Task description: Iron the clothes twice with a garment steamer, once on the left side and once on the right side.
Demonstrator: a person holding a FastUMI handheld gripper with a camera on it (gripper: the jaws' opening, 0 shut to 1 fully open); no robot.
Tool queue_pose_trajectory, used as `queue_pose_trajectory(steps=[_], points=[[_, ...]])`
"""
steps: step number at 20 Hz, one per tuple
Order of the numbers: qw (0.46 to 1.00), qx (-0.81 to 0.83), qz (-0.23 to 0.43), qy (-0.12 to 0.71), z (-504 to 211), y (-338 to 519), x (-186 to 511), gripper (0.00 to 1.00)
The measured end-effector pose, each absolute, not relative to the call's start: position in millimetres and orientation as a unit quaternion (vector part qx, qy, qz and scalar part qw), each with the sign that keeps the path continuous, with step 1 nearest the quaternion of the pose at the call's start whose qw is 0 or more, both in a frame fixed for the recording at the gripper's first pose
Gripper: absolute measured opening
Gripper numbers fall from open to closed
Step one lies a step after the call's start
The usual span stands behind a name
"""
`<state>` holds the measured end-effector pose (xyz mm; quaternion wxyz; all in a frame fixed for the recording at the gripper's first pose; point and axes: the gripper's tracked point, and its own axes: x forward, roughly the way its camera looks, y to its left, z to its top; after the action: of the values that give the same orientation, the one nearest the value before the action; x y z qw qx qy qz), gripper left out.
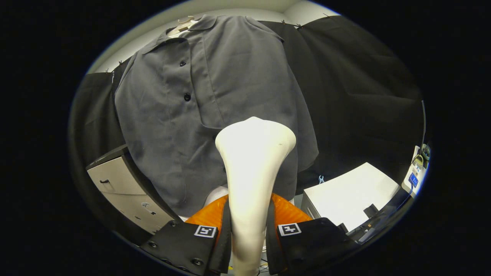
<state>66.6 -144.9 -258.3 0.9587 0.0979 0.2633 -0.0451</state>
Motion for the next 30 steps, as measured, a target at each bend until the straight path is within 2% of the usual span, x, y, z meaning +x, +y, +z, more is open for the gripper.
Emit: queue_pose_trajectory(steps=[9,16,30], points=[[0.972,0.078,-0.006,0.221,-196,-101,39,0.45],[0.986,0.057,0.015,0.159,-119,-70,26,0.44],[0.996,0.039,0.028,0.078,-27,-41,-4,0.44]])
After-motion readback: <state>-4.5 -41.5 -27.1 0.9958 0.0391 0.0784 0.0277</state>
